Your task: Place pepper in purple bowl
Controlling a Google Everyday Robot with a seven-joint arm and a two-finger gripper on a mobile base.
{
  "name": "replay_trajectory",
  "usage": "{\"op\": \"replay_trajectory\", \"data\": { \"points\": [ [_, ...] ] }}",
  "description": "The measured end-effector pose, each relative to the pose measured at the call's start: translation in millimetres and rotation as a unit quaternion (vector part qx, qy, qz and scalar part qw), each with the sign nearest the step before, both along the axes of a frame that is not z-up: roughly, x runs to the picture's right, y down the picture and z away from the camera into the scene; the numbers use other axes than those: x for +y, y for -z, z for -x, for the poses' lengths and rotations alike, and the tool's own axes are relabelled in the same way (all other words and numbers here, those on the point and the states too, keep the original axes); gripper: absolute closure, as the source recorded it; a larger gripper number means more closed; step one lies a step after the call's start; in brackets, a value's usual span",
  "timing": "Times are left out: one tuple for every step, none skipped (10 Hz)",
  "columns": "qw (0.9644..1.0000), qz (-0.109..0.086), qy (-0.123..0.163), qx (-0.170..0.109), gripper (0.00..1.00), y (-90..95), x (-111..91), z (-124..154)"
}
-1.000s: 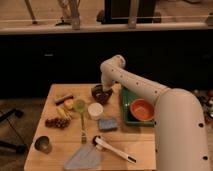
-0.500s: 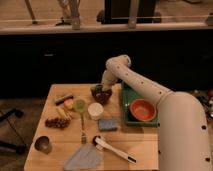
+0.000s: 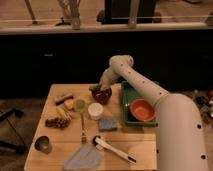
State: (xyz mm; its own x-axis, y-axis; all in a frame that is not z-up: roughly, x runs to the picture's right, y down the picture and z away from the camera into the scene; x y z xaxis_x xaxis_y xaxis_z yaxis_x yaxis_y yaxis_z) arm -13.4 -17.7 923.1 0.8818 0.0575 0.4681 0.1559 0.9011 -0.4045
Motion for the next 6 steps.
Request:
{"op": "replay_trajectory", "data": {
  "points": [
    [1.0, 0.004, -0.003, -0.007, 1.0, -1.8, 0.7, 1.5],
    [0.9998, 0.01, -0.008, -0.015, 1.0, -3.9, 1.6, 4.2],
    [0.9996, 0.014, -0.013, -0.021, 1.0, -5.8, 2.5, 5.5],
    [0.9992, 0.017, -0.02, -0.028, 1.0, -6.9, 2.0, 5.7],
    [0.9989, 0.019, -0.024, -0.034, 1.0, -7.1, 2.3, 6.3],
    [0.9985, 0.02, -0.03, -0.042, 1.0, -6.0, 1.2, 7.0]
  ]
}}
